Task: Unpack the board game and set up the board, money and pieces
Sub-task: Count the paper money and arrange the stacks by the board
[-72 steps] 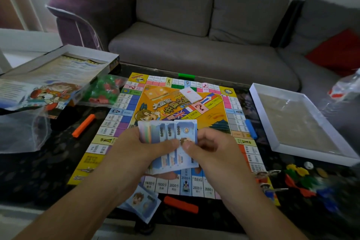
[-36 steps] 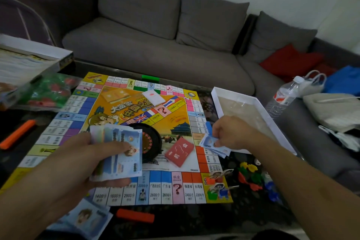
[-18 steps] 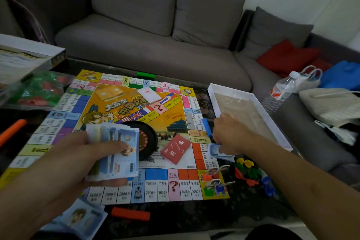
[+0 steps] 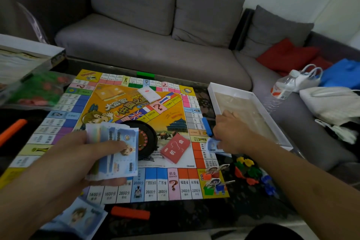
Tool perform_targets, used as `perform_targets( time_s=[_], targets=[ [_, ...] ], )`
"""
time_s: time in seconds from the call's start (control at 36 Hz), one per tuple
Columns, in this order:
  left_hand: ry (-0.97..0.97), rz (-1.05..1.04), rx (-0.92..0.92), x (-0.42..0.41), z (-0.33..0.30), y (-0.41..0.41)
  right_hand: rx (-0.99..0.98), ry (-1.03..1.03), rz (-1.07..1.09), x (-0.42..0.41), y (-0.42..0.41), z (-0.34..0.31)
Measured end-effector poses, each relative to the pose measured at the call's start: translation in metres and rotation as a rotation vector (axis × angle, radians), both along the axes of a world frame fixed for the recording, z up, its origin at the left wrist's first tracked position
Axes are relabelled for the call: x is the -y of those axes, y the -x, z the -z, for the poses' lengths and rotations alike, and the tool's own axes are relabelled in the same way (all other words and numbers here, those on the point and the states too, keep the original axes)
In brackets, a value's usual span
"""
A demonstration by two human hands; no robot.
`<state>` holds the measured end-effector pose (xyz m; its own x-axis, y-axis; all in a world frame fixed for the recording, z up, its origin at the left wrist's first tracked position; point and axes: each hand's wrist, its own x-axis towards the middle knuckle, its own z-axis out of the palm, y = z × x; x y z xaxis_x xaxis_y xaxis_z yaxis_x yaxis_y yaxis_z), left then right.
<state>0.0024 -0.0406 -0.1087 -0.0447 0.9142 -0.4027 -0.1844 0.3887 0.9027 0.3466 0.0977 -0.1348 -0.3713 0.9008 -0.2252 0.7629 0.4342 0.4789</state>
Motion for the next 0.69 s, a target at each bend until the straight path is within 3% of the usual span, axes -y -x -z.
perform_targets(
  time_s=[0.22, 0.53, 0.69],
  targets=[
    [0.008, -0.005, -0.003, 0.0, 0.0, 0.0, -0.073, 0.039, 0.05, 0.006, 0.006, -0.011],
    [0.02, -0.003, 0.018, -0.001, 0.005, 0.002, -0.009, -0.021, 0.056, 0.006, 0.004, -0.002],
    [0.035, -0.032, 0.033, -0.001, 0.005, 0.002, -0.102, -0.017, 0.125, 0.017, 0.009, -0.021]
  ],
)
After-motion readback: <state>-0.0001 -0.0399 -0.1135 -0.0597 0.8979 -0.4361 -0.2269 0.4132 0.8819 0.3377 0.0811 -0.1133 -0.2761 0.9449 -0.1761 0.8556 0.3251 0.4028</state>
